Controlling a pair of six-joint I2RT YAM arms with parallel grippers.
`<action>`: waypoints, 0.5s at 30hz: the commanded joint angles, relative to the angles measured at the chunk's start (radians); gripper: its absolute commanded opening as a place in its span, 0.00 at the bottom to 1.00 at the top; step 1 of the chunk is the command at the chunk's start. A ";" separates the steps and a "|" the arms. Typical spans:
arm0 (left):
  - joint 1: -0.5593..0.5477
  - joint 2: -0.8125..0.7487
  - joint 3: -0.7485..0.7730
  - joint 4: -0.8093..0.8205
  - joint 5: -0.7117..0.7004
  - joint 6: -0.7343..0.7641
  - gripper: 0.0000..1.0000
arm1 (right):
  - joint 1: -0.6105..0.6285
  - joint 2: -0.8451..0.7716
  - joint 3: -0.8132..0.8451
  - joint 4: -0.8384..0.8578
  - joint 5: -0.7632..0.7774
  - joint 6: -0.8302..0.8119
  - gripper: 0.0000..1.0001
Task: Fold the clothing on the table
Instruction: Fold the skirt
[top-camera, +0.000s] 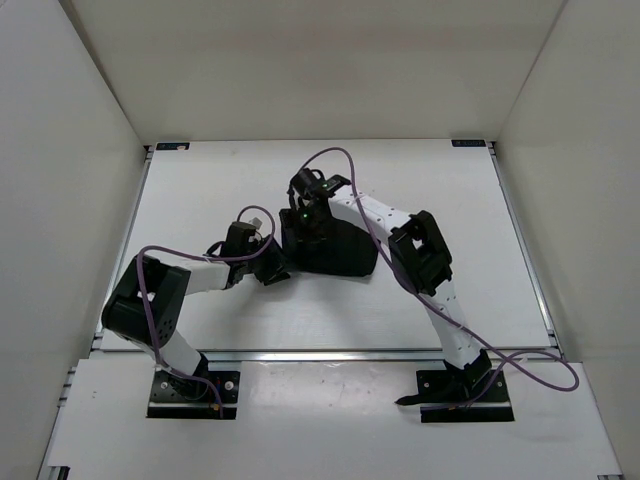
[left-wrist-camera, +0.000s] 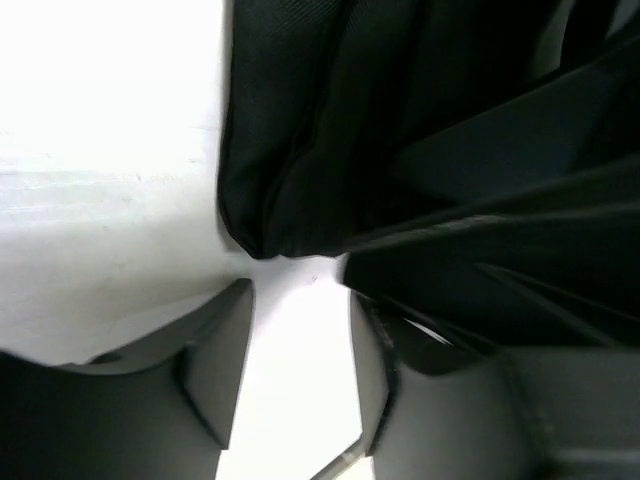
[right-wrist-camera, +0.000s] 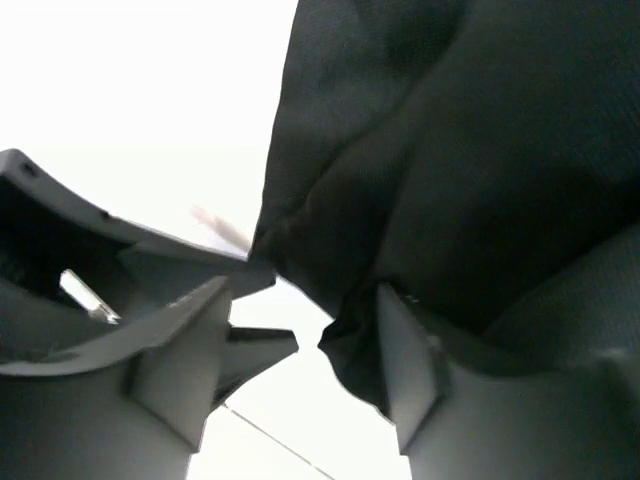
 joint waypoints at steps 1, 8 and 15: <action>0.008 -0.022 -0.043 -0.096 -0.035 -0.001 0.57 | 0.007 -0.090 0.097 -0.129 0.012 -0.027 0.63; 0.028 -0.188 -0.035 -0.251 -0.075 -0.006 0.69 | -0.011 -0.259 0.117 -0.281 0.191 -0.063 0.99; 0.115 -0.424 -0.033 -0.458 -0.104 0.078 0.72 | -0.147 -0.604 -0.356 -0.139 0.163 -0.086 0.99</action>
